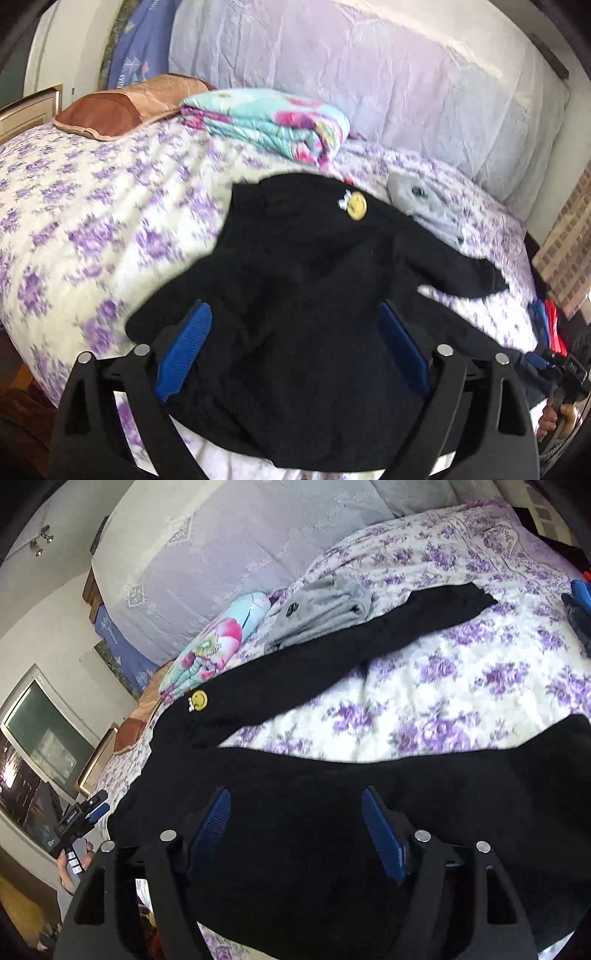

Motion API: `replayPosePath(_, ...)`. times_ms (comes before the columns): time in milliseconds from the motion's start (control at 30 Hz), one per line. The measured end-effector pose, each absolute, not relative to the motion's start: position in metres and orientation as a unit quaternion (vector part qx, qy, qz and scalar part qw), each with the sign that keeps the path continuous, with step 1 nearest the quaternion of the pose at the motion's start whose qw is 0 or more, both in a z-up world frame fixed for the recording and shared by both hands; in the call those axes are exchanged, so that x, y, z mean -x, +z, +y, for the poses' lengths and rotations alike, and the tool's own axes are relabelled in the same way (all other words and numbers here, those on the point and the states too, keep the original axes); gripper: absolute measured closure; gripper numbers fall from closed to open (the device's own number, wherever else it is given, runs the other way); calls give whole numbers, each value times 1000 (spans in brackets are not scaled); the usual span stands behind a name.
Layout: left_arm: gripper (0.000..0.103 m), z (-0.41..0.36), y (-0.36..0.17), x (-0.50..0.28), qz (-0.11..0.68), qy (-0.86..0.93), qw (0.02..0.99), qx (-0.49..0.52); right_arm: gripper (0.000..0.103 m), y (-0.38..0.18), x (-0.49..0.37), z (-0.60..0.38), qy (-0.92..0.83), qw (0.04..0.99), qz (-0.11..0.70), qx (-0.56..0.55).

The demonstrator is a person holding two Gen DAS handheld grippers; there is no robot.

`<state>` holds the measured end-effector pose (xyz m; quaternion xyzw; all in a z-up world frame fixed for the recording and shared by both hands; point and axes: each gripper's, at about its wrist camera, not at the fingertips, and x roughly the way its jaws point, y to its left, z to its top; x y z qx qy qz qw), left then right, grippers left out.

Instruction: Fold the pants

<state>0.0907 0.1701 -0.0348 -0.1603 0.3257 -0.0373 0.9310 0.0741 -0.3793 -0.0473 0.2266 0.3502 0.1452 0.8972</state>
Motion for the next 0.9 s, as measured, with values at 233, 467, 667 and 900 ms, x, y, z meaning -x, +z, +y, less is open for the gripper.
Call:
replayPosePath(233,12,226,-35,-140,354,-15,903,242,27,-50,-78,-415,110,894,353,-252)
replayPosePath(467,13,234,-33,-219,390,-12,895,216,27,-53,-87,-434,93,891,357,-265)
replayPosePath(667,32,229,-55,-274,444,-29,867,225,27,-54,-98,-430,89,889,370,-255)
replayPosePath(900,34,226,-70,-308,459,-24,859,225,27,-44,-118,-413,100,889,380,-233)
